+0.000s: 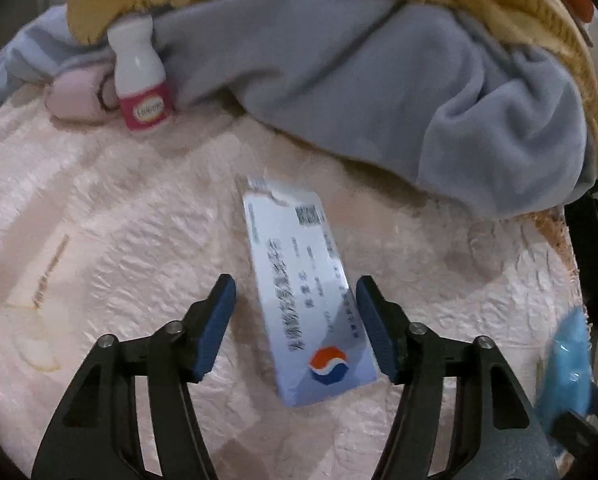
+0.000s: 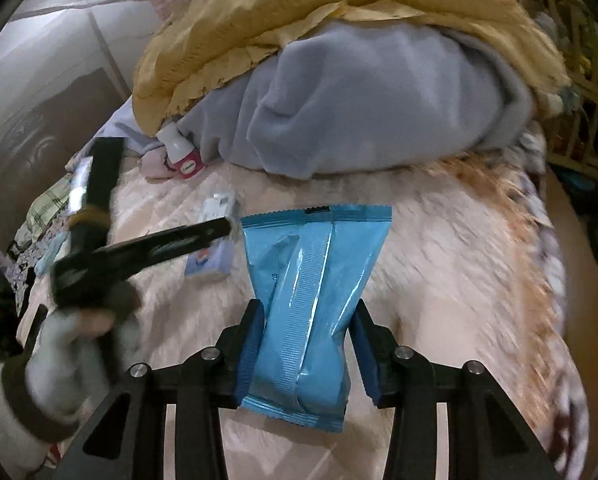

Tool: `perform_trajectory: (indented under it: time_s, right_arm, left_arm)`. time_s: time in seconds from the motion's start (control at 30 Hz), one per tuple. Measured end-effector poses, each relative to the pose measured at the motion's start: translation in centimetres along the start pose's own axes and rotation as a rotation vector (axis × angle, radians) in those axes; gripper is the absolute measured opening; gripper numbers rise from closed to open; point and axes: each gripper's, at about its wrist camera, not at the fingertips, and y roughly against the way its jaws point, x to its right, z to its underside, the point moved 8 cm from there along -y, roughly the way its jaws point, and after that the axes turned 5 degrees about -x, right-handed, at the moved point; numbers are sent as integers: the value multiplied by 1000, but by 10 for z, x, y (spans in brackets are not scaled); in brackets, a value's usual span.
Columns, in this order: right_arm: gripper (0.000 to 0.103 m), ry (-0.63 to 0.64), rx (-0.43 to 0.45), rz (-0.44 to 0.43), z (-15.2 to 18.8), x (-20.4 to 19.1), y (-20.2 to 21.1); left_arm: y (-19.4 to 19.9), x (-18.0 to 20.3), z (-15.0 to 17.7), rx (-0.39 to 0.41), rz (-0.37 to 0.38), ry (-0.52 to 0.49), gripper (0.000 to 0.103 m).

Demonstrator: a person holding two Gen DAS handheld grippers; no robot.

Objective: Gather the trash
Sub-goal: 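Grasp the white-blue medicine box with the left gripper while the right grasps the blue wipe packet, then carry the medicine box and blue wipe packet over the white bucket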

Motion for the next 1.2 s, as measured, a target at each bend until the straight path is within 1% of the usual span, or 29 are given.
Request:
perform_trajectory:
  time_s: [0.07, 0.13, 0.23, 0.33, 0.4, 0.57, 0.67, 0.9, 1.2]
  right_arm:
    - [42, -1, 13, 11, 8, 5, 12]
    - [42, -1, 18, 21, 16, 8, 23]
    - [42, -17, 26, 16, 28, 11, 36]
    - [42, -24, 22, 23, 43, 11, 46]
    - [42, -37, 18, 20, 53, 8, 51]
    - [42, -60, 33, 20, 75, 2, 70]
    - [42, -67, 54, 32, 83, 0, 86]
    - [42, -94, 98, 53, 94, 6, 121]
    - [42, -124, 126, 78, 107, 25, 145]
  left_arm:
    - [7, -1, 8, 1, 27, 13, 46]
    - [19, 2, 17, 6, 47, -5, 46]
    - [48, 11, 37, 33, 76, -38, 45]
    - [77, 29, 63, 36, 108, -91, 45]
    - [92, 41, 75, 44, 126, -112, 45]
    - [128, 72, 102, 67, 151, -179, 45]
    - [145, 91, 112, 80, 175, -196, 45]
    - [169, 121, 132, 121, 185, -263, 45]
    - [179, 155, 148, 125, 191, -332, 46]
